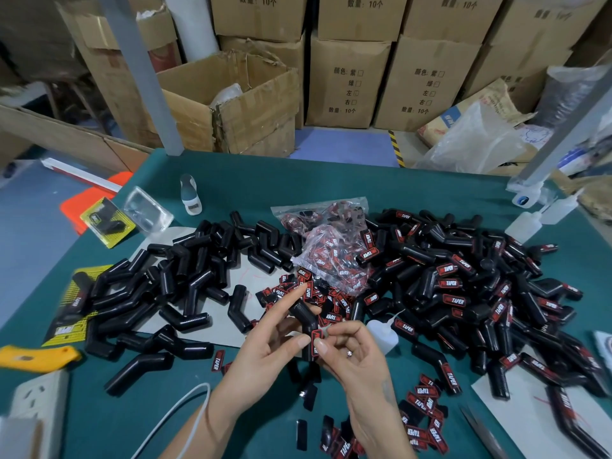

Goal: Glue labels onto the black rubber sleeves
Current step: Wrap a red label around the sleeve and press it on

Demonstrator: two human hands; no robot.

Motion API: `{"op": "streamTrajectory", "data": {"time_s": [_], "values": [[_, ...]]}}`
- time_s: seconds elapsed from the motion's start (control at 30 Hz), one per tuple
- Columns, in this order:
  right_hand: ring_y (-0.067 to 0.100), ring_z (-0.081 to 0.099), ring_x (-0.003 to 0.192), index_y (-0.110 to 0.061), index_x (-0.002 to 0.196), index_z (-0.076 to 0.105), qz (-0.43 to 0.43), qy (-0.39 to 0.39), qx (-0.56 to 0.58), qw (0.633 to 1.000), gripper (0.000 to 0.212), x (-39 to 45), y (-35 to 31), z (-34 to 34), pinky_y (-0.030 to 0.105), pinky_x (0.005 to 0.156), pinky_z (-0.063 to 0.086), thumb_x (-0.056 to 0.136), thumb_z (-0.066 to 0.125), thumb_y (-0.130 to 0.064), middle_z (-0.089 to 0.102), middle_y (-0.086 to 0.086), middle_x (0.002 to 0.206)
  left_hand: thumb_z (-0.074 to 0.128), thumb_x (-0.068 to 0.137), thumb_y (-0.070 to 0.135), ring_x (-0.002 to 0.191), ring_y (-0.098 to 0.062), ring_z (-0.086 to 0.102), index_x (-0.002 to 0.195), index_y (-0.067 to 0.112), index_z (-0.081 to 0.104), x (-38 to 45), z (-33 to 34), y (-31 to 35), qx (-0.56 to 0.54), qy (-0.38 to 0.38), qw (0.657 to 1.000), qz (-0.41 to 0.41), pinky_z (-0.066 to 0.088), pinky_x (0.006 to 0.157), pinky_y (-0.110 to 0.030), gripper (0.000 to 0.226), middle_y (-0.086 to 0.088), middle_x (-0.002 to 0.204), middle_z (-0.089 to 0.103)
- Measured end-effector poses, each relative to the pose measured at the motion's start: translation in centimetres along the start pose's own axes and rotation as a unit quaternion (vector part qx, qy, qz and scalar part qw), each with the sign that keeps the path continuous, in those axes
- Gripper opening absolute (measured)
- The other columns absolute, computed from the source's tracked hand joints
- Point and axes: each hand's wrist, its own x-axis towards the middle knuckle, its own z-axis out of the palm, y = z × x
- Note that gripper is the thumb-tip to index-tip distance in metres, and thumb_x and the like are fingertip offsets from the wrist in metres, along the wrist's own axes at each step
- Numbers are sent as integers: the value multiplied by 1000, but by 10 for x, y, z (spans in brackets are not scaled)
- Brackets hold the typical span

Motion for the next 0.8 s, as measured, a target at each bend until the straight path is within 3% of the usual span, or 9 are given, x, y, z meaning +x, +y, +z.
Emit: {"op": "streamTrajectory", "data": {"time_s": [0.2,0.47,0.57,0.7,0.8], "values": [[17,66,83,-22,91,74,-8,-3,-4,1000,24,0,1,-1,29,81,58,76,92,-17,72,4,87,74,97,39,140,-26,55,157,44,42,0,1,0,-16,3,1000,7,45,115,-33,68,0,151,58],[15,66,85,-25,93,74,-27,8,-33,999,22,2,5,-1,30,82,56,77,88,-19,73,2,88,64,100,3,132,-21,60,153,45,47,-1,8,3,-47,10,999,23,50,102,-21,70,0,142,64],[16,67,89,-24,93,74,-35,8,-47,998,22,3,7,-2,29,83,57,82,88,-11,75,3,93,64,98,4,127,-20,63,152,49,47,-1,11,5,-56,30,998,24,52,101,-24,72,-1,139,66],[29,68,97,-25,94,72,-53,36,-63,996,26,2,8,-2,45,92,58,75,88,-36,74,6,96,66,95,3,120,-27,70,153,49,44,1,11,5,-107,78,991,22,56,103,-37,77,-6,134,68],[33,70,90,-24,91,72,-47,35,-66,996,20,1,8,0,34,81,61,83,80,-41,70,4,89,67,96,3,124,-41,67,154,43,45,2,12,5,-177,105,978,23,55,105,-49,74,-15,131,66]]}}
